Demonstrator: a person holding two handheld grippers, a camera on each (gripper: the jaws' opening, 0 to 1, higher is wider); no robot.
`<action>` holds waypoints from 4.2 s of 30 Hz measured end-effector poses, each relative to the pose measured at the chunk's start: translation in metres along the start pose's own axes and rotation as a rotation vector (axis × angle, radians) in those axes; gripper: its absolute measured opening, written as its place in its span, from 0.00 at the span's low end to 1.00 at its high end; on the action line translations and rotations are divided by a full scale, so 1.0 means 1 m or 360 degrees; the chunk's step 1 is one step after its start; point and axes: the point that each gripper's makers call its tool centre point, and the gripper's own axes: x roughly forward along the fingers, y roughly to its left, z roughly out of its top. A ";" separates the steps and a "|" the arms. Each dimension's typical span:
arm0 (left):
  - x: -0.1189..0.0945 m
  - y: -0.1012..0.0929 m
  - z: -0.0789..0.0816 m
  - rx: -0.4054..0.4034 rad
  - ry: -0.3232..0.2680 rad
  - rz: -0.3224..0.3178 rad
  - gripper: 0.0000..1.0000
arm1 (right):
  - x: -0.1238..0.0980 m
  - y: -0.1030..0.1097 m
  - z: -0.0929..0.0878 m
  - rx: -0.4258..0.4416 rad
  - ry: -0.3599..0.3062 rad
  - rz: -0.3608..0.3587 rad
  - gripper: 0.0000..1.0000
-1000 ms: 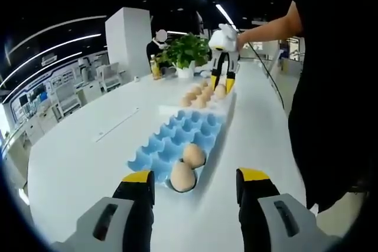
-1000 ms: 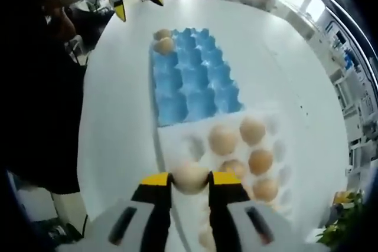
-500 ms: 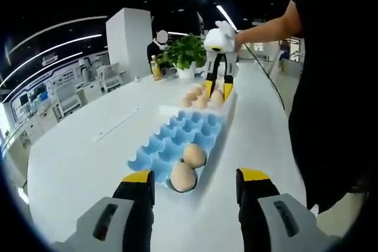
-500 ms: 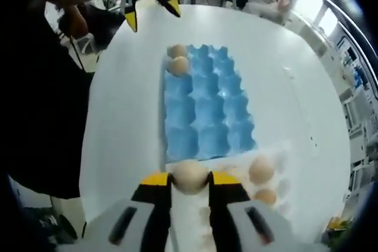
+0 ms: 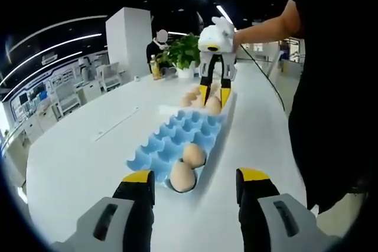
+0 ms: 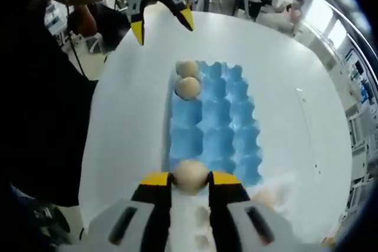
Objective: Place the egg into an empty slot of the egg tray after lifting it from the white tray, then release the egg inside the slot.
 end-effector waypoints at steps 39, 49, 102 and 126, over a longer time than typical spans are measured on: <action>-0.007 0.004 -0.003 -0.0016 0.0005 0.0026 0.55 | 0.048 0.002 0.070 -0.0176 -0.0114 0.0144 0.23; -0.007 0.003 -0.003 -0.0017 0.0011 0.0028 0.55 | 0.055 0.002 0.067 -0.0175 -0.0093 0.0163 0.23; -0.004 -0.002 0.000 -0.0004 0.0028 -0.0001 0.55 | 0.032 0.002 0.036 0.0056 -0.0390 0.0092 0.31; -0.005 -0.001 0.002 0.0006 0.0020 0.0001 0.54 | 0.015 0.002 0.002 0.0169 -0.0391 0.0019 0.44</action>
